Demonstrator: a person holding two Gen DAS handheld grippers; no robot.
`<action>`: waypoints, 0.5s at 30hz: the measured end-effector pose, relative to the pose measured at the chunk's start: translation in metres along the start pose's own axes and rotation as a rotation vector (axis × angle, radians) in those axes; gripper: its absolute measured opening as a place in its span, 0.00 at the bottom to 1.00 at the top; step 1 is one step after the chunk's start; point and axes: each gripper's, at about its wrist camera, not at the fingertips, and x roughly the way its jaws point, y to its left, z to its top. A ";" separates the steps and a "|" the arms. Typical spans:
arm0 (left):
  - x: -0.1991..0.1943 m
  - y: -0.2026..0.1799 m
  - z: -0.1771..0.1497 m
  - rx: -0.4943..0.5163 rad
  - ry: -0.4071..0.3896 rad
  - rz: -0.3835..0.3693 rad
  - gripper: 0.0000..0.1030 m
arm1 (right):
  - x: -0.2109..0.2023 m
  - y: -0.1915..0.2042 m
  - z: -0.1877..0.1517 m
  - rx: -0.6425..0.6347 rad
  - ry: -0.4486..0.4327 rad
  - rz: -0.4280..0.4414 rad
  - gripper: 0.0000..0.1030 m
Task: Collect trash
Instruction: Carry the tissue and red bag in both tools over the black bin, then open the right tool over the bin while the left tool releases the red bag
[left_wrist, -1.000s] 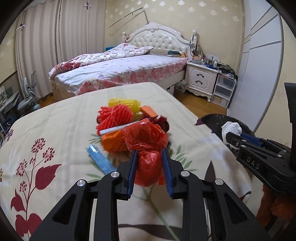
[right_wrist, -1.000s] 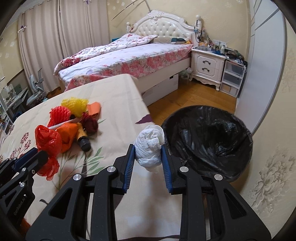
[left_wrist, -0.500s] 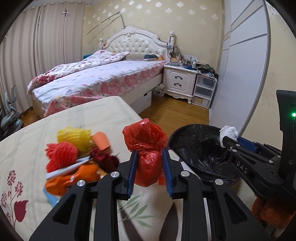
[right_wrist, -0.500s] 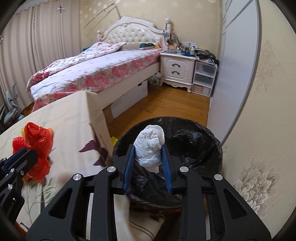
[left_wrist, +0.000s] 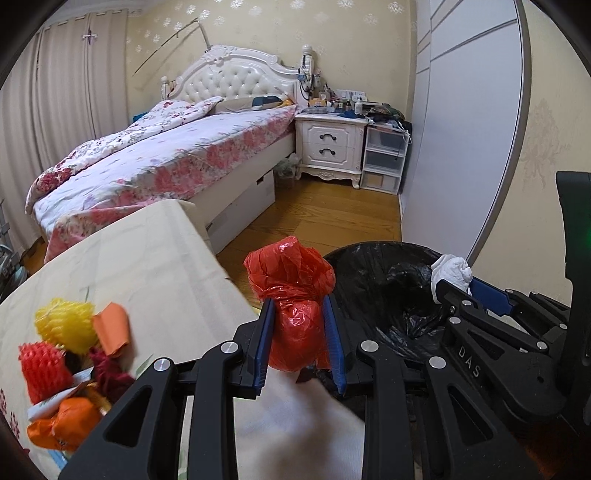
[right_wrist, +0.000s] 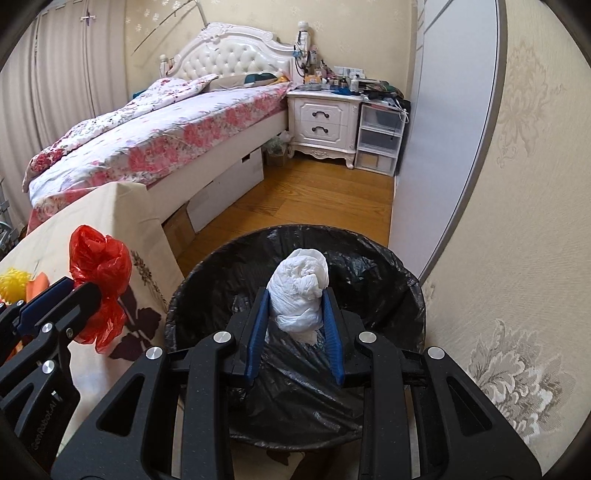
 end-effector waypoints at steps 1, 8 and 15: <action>0.005 -0.002 0.002 0.004 0.005 -0.002 0.27 | 0.003 -0.001 0.000 0.003 0.004 -0.003 0.27; 0.027 -0.014 0.007 0.035 0.050 -0.010 0.27 | 0.021 -0.010 0.001 0.016 0.027 -0.019 0.28; 0.033 -0.014 0.013 0.016 0.070 -0.007 0.40 | 0.028 -0.020 0.003 0.043 0.024 -0.042 0.40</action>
